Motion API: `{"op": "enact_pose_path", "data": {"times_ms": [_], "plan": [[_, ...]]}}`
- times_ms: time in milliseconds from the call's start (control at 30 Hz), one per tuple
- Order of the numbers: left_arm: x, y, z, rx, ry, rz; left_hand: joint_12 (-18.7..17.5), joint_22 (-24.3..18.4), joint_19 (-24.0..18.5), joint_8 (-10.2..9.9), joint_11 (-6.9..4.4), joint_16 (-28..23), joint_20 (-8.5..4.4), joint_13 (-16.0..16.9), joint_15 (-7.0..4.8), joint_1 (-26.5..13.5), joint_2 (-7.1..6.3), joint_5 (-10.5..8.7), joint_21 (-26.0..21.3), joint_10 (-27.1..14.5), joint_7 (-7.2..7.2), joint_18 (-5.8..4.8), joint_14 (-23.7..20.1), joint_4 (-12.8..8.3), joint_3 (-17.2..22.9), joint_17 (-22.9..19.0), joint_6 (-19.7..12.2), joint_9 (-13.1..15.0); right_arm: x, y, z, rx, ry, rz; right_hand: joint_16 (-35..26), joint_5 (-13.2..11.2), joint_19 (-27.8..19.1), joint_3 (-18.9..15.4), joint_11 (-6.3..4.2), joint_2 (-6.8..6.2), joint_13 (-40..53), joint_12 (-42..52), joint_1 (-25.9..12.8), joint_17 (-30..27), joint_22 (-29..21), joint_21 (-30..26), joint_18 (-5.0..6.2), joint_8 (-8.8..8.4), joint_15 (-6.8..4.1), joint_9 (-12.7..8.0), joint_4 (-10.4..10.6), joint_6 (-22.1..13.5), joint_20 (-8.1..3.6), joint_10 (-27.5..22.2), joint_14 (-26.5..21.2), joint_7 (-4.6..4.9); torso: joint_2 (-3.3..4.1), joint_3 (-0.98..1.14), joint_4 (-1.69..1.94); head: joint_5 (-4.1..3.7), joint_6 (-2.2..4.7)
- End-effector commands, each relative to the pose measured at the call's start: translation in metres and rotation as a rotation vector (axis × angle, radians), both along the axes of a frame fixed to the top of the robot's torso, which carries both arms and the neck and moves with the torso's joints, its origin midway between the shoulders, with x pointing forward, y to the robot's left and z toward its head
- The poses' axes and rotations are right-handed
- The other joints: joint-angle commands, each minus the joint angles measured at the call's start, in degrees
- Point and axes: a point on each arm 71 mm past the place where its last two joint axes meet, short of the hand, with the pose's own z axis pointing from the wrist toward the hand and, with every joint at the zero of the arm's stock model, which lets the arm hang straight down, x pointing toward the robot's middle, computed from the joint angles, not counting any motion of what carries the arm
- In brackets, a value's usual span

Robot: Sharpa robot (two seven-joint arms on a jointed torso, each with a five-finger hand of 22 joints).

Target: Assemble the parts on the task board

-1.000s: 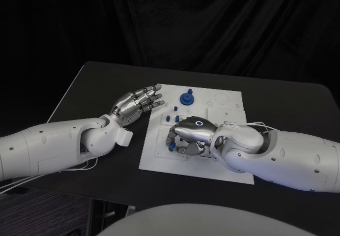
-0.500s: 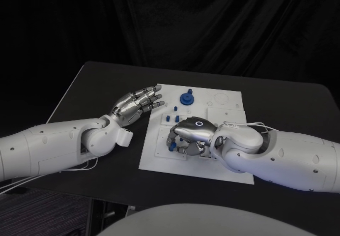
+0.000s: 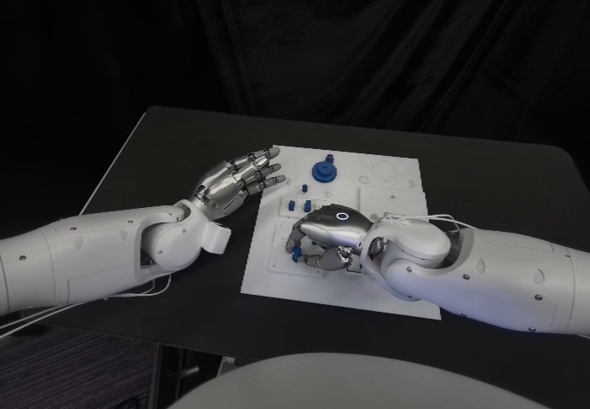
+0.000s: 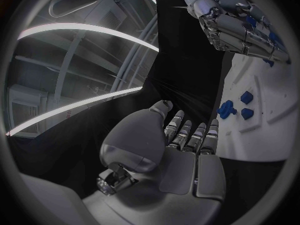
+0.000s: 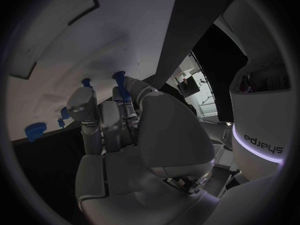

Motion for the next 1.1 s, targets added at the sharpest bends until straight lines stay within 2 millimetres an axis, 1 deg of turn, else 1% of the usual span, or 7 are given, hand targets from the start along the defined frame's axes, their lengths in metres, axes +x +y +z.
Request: {"op": "enact_pose_path", "data": {"times_ms": [33, 67, 300, 633, 800, 1033, 1100], "plan": [[0.000, 0.000, 0.002, -0.047, -0.008, 0.008, 0.20, -0.02, 0.34, 0.34, -0.30, 0.04, 0.04, 0.06, 0.20, -0.64, 0.05, -0.25, 0.19, 0.00, 0.06, -1.10, -0.12, 0.02, 0.44, 0.05, 0.36, 0.08, -0.001, -0.002, -0.009, -0.050, 0.023, -0.018, -0.32, -0.54, -0.71, -0.18, 0.33, -0.67, -0.27, -0.52, -1.03, -0.30, 6.13, -0.61, -0.12, -0.70, 0.23, -0.26, 0.42, -1.05, 0.20, -1.36, -0.58, 0.07, 0.02, 0.00, 0.01, -0.11, 0.01], [0.000, 0.000, 0.002, -0.048, -0.008, 0.008, 0.20, -0.02, 0.34, 0.34, -0.30, 0.04, 0.04, 0.06, 0.20, -0.64, 0.05, -0.25, 0.19, 0.00, 0.06, -1.10, -0.12, 0.02, 0.44, 0.05, 0.36, 0.08, -0.001, -0.002, -0.009, -0.048, 0.023, -0.018, -0.77, -1.72, -1.51, -0.73, 1.00, -1.41, -0.52, -1.65, -2.19, -1.23, 5.71, -2.14, 0.14, -2.52, 1.06, -0.99, 1.09, -4.03, 0.55, -4.38, -1.32, 0.14, 0.01, 0.00, 0.03, -0.15, 0.01], [0.000, 0.000, 0.001, -0.049, -0.007, 0.012, 0.25, -0.06, 0.31, 0.37, -0.32, 0.04, 0.03, 0.07, 0.17, -0.65, 0.00, -0.23, 0.17, 0.02, 0.07, -1.10, -0.13, 0.01, 0.49, 0.05, 0.45, 0.09, -0.001, -0.006, -0.007, -0.018, 0.009, -0.025, -1.40, -4.65, -3.63, -3.71, 3.18, -2.49, -0.40, -2.76, -3.70, -3.29, 4.83, -5.79, 0.60, -6.71, 2.77, -3.24, 2.12, -11.93, 2.50, -14.20, -3.63, -1.57, -0.01, 0.02, -0.03, -0.02, 0.01], [-0.001, 0.003, 0.002, -0.045, -0.016, 0.030, 0.30, -0.39, 0.02, 0.44, -0.38, -0.04, -0.02, 0.08, 0.01, -0.66, -0.36, -0.15, 0.01, 0.04, 0.02, -1.07, -0.28, -0.12, 0.77, 0.03, 0.54, 0.10, 0.000, -0.031, 0.016, 0.045, -0.008, -0.077, -1.90, -7.69, -5.77, -9.26, 3.94, -2.42, 0.84, 0.76, -3.78, -5.87, 4.01, -9.65, 1.38, -6.58, 3.59, -4.81, 4.70, -14.33, 3.63, -20.32, -6.47, -1.60, -0.03, 0.07, -0.07, -0.07, 0.01], [-0.001, 0.006, 0.002, -0.034, -0.029, 0.040, 0.43, -0.96, -0.62, 0.42, -0.37, -0.17, -0.10, 0.10, -0.27, -0.78, -0.79, -0.16, -0.35, 0.11, -0.11, -0.94, -0.54, -0.16, 1.15, 0.00, 0.25, 0.03, 0.002, -0.055, 0.049, 0.155, -0.047, -0.125, -1.28, -7.49, -5.61, -11.01, 4.23, -2.51, 1.35, 3.01, -2.00, -5.54, 4.19, -9.48, 1.35, -7.29, 3.90, -7.16, 6.49, -21.35, 3.98, -22.40, -6.58, -1.97, -0.12, 0.07, 0.00, -0.38, 0.01], [-0.001, 0.008, 0.003, -0.025, -0.039, 0.053, 0.39, -1.57, -1.33, 0.29, -0.35, -0.35, -0.20, 0.09, -0.61, -1.15, -1.11, -0.28, -0.75, 0.04, -0.49, -0.58, -0.86, 0.11, 1.56, -0.05, -0.35, -0.07, 0.008, -0.091, 0.085, 0.252, -0.038, -0.218, -0.51, -6.59, -4.62, -11.06, 4.07, -1.64, 1.82, 5.29, -0.70, -4.58, 4.65, -7.97, 1.11, -6.18, 3.79, -6.95, 7.41, -18.40, 3.91, -21.92, -5.79, -1.10, -0.11, 0.07, -0.10, -0.51, 0.01], [-0.001, 0.008, 0.003, -0.025, -0.042, 0.057, 0.36, -1.83, -1.64, 0.18, -0.38, -0.49, -0.23, 0.08, -0.79, -1.31, -1.24, -0.29, -0.92, -0.02, -0.68, -0.39, -1.07, 0.26, 1.72, -0.09, -0.87, -0.15, 0.009, -0.101, 0.089, 0.264, -0.021, -0.250, -0.69, -4.51, -4.58, -10.46, 3.74, -0.49, 2.13, 6.96, 0.65, -5.20, 4.62, -8.13, 1.18, -4.72, 3.51, -6.23, 6.93, -13.78, 3.68, -20.64, -5.96, -0.09, -0.05, 0.05, -0.13, -0.60, 0.01]]}}
